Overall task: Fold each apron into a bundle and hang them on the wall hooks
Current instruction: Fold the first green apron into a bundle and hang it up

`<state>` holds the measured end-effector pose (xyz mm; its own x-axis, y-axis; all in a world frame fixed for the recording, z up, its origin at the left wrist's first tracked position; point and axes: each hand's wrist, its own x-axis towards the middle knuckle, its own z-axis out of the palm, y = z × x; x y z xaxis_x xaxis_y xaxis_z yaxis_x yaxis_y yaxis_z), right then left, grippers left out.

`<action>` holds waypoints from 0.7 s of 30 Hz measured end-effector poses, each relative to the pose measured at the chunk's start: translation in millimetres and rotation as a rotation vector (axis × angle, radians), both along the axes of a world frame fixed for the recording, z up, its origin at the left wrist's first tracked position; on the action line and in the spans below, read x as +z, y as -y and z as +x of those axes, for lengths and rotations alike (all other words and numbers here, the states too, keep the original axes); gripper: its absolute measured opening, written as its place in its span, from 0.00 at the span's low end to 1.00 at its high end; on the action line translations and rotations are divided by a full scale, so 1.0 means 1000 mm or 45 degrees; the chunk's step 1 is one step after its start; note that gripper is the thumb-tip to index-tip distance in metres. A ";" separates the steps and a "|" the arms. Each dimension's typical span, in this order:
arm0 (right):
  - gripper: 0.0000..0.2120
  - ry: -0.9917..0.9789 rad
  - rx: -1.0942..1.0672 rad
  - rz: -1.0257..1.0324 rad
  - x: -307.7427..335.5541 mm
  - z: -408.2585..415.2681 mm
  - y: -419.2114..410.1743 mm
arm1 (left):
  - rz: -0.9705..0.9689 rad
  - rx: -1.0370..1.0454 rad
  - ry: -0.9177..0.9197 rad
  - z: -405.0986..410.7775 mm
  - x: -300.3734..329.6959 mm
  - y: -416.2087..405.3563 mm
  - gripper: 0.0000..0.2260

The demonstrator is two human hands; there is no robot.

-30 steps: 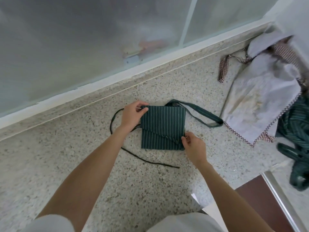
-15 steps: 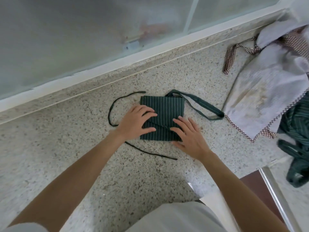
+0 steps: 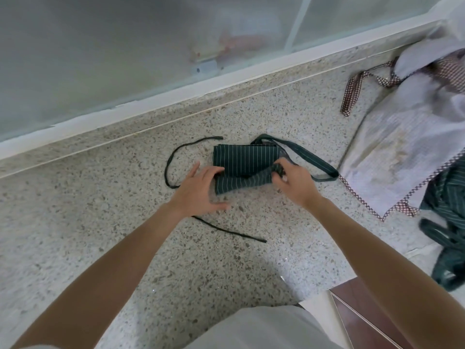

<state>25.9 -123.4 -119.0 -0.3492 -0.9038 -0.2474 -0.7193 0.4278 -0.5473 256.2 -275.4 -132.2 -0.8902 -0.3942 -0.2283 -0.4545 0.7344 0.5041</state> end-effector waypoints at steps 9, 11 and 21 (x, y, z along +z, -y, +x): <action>0.16 -0.180 -0.460 0.155 -0.013 -0.010 0.047 | 0.231 1.085 -0.064 -0.058 -0.004 0.006 0.17; 0.17 -0.182 -0.453 0.211 -0.013 -0.011 0.052 | 0.241 1.142 -0.046 -0.061 -0.004 0.008 0.15; 0.13 0.147 -0.576 0.261 -0.010 0.077 -0.027 | 0.019 0.894 -0.443 -0.001 0.013 -0.031 0.11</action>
